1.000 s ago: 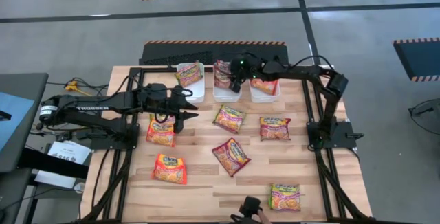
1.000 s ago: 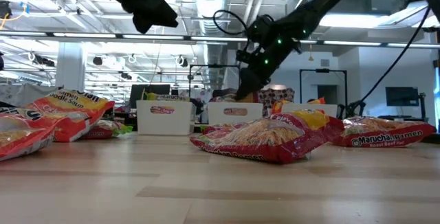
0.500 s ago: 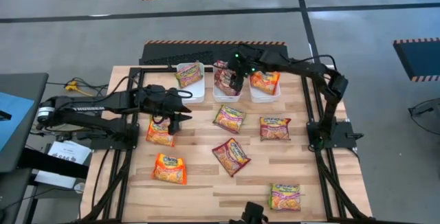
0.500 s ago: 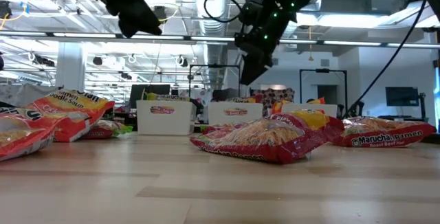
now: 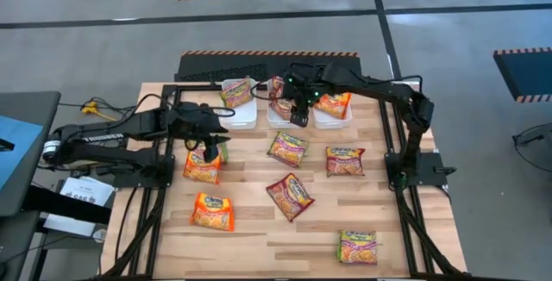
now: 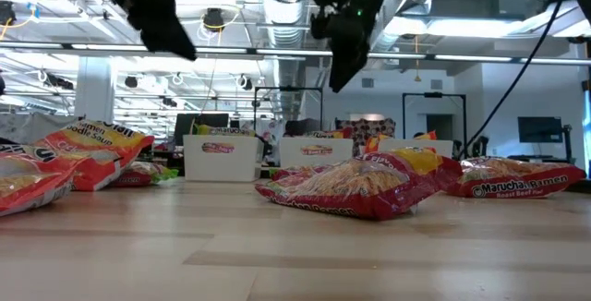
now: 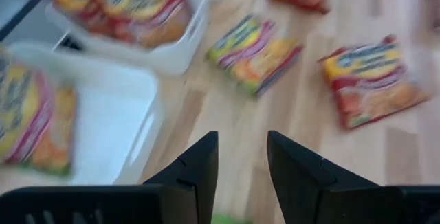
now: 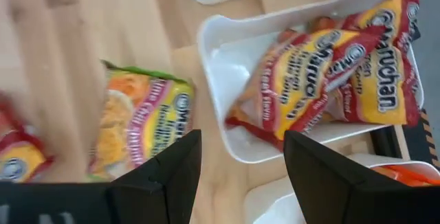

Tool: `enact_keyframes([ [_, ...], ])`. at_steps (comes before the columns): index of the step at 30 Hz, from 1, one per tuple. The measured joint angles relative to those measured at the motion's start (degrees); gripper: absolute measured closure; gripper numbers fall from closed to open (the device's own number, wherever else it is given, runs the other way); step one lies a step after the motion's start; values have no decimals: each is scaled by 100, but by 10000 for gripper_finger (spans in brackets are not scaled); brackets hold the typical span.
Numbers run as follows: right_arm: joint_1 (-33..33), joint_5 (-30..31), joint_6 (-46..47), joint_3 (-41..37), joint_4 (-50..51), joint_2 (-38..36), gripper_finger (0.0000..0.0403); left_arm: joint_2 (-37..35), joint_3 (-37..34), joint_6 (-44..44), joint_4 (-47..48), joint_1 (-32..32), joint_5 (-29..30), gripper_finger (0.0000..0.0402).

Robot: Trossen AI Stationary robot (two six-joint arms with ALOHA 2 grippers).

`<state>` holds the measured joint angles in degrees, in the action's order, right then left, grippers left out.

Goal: Sort Maruchan noodles
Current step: Put the orange noodle pack into the right white bin

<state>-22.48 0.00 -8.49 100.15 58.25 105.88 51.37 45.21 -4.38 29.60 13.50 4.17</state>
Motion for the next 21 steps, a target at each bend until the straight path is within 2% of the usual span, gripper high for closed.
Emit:
enact_keyframes([
  [3,252,-1,75,67,162,-170,174,0,0,-15,357,424,-110,289],
  [11,884,-1,414,73,199,-912,175,-2,0,-59,1848,1414,-971,289],
  [16,1194,-1,670,71,263,-1215,175,-1,2,-384,2611,1543,-1137,289],
  [21,1454,-1,929,71,341,-1256,175,0,2,-649,2802,1483,-1343,289],
])
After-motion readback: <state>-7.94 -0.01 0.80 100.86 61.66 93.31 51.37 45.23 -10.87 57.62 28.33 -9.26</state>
